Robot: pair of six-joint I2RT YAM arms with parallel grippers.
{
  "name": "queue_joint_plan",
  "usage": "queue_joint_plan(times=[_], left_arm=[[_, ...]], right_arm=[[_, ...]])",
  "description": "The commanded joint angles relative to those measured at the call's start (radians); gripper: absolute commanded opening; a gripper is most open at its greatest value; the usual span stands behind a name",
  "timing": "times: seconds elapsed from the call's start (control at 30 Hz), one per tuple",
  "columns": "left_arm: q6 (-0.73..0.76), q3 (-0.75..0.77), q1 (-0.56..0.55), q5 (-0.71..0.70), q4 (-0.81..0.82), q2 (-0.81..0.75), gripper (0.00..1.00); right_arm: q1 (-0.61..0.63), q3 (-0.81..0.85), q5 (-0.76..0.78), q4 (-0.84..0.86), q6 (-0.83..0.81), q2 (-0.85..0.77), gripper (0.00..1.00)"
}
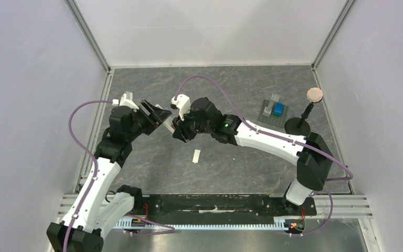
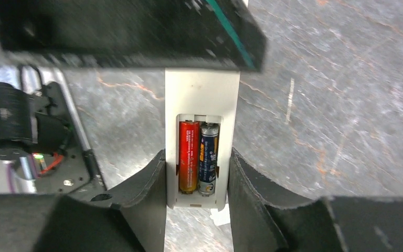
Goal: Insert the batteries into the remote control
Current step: Place the remote control at the center of the board.
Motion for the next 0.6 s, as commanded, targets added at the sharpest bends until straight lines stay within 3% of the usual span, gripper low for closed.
queue_joint_plan(times=[0.0, 0.17, 0.33, 0.5, 0.57], left_arm=[[0.039, 0.111, 0.002, -0.222, -0.264, -0.001, 0.76], [0.066, 0.172, 0.002, -0.395, -0.437, 0.021, 0.78], [0.041, 0.164, 0.002, -0.411, -0.44, 0.021, 0.78], [0.044, 0.125, 0.002, -0.37, -0.37, 0.0, 0.76], [0.046, 0.112, 0.002, -0.35, -0.347, 0.001, 0.75]], right_arm=[[-0.015, -0.009, 0.133, -0.058, -0.171, -0.002, 0.1], [-0.07, -0.105, 0.15, -0.169, -0.391, -0.012, 0.1], [-0.122, -0.212, 0.275, -0.184, -0.575, -0.023, 0.08], [-0.185, -0.314, 0.236, -0.188, -0.701, -0.055, 0.14], [-0.192, -0.35, 0.301, -0.191, -0.735, -0.042, 0.14]])
